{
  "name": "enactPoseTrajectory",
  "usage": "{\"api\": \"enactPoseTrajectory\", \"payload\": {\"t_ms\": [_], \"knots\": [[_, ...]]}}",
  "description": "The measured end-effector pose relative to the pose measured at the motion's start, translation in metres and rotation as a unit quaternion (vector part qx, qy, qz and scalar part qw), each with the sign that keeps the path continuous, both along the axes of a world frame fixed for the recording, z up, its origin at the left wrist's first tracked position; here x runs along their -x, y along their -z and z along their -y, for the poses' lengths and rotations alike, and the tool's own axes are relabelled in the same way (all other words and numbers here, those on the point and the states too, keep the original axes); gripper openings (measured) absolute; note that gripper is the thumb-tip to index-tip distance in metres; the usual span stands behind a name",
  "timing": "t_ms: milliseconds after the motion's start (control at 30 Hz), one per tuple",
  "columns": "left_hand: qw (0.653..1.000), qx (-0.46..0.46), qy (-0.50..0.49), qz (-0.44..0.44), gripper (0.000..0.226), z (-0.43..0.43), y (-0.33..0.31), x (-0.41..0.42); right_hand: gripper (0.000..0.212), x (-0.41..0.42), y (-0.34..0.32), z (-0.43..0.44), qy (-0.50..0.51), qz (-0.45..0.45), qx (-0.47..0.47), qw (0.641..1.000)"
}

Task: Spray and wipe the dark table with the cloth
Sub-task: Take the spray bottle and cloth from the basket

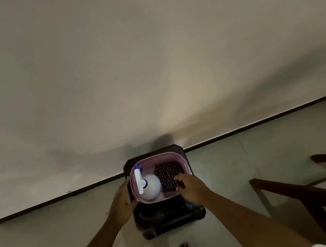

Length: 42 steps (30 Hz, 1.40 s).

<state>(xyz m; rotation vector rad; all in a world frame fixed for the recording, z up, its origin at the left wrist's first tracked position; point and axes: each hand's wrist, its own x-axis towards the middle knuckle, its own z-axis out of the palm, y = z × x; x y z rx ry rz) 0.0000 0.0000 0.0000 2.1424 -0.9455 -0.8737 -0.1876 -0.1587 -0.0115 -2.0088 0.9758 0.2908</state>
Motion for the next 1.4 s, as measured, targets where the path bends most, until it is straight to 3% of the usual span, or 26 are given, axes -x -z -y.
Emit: {"api": "enactPoseTrajectory", "payload": {"t_ms": [100,167,367,433,533,633,700,767,833,933,1000,1100,1167,1267,1400], "knots": [[0.998,-0.014,0.051,-0.022,0.083,0.019,0.044,-0.018,0.042,-0.036,0.035,0.023,-0.026,-0.032,0.023,0.999],[0.998,-0.036,0.033,-0.031,0.082,0.033,0.068,-0.019,0.045,-0.054,0.057,0.034,-0.068,-0.073,0.035,0.994],[0.990,0.038,0.020,0.134,0.086,0.069,0.094,-0.009,0.091,-0.073,0.132,0.033,-0.273,-0.203,0.097,0.935],[0.997,0.036,0.008,0.072,0.073,0.079,0.092,-0.002,0.097,-0.073,0.145,0.031,-0.287,-0.213,0.125,0.926],[0.995,0.021,-0.087,-0.041,0.027,0.085,0.086,0.009,0.096,-0.072,0.155,0.033,-0.279,-0.191,0.142,0.930],[0.986,0.056,-0.151,-0.048,0.028,0.084,0.090,0.005,0.080,-0.077,0.153,0.041,-0.272,-0.190,0.112,0.937],[0.980,0.073,-0.178,-0.047,0.035,0.083,0.085,0.003,0.059,-0.083,0.142,0.045,-0.231,-0.174,0.097,0.952],[0.980,0.077,-0.177,-0.042,0.042,0.084,0.079,0.006,0.040,-0.088,0.124,0.046,-0.119,-0.118,0.059,0.984],[0.982,0.105,-0.156,-0.030,0.046,0.083,0.067,0.012,0.035,-0.088,0.108,0.046,-0.011,-0.059,0.022,0.998],[0.972,0.168,-0.164,-0.033,0.045,0.074,0.024,0.022,0.038,-0.069,0.076,0.036,0.116,0.046,-0.026,0.992],[0.963,0.217,-0.161,-0.022,0.048,0.060,-0.013,0.035,0.039,-0.050,0.054,0.027,0.238,0.104,-0.107,0.960],[0.958,0.264,-0.113,0.024,0.076,0.028,-0.063,0.061,0.035,-0.006,0.005,0.002,0.405,0.227,-0.323,0.825],[0.958,0.272,-0.082,0.038,0.071,0.003,-0.078,0.080,0.034,0.025,-0.025,-0.022,0.434,0.287,-0.410,0.749],[0.968,0.246,-0.043,0.034,0.050,-0.036,-0.103,0.119,0.047,0.080,-0.074,-0.065,0.429,0.366,-0.478,0.673],[0.964,0.255,0.044,0.064,0.047,-0.093,-0.136,0.193,0.073,0.157,-0.111,-0.130,0.413,0.423,-0.523,0.614]]}}
